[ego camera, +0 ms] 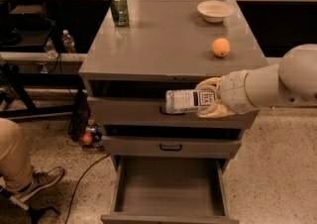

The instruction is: Pick blue plastic bottle from bottom drawer and place on counter

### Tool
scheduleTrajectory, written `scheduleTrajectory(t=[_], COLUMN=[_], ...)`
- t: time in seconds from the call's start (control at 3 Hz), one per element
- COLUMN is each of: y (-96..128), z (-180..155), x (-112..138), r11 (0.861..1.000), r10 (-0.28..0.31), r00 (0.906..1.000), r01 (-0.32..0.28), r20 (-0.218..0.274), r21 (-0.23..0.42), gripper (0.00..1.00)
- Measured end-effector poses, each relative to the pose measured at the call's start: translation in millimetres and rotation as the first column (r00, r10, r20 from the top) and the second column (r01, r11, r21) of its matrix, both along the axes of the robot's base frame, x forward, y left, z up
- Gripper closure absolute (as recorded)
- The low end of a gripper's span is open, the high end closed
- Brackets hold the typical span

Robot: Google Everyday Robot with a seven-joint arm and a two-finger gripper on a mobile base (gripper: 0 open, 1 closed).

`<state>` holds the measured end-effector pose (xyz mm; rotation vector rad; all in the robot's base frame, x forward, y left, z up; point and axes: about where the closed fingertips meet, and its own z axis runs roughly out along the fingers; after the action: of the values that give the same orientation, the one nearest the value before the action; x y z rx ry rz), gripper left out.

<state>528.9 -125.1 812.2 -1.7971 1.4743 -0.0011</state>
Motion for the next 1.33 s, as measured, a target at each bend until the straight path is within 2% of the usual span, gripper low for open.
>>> scheduleTrajectory(t=[0.33, 0.67, 1.0, 1.33], y=[5.0, 13.3, 50.7, 83.9], z=[6.6, 24.3, 50.2, 60.8], x=[4.5, 23.3, 51.3, 77.6], r11=[1.0, 0.999, 0.99, 0.975], r10=[0.02, 0.052, 0.134, 0.198], r00=[0.9998, 0.9979, 0.9872, 0.9694], r01=[-0.02, -0.052, -0.137, -0.21], r20=[-0.002, -0.038, -0.088, -0.145], r21=[0.014, 0.006, -0.032, -0.069], gripper=[1.0, 1.0, 1.0, 1.0])
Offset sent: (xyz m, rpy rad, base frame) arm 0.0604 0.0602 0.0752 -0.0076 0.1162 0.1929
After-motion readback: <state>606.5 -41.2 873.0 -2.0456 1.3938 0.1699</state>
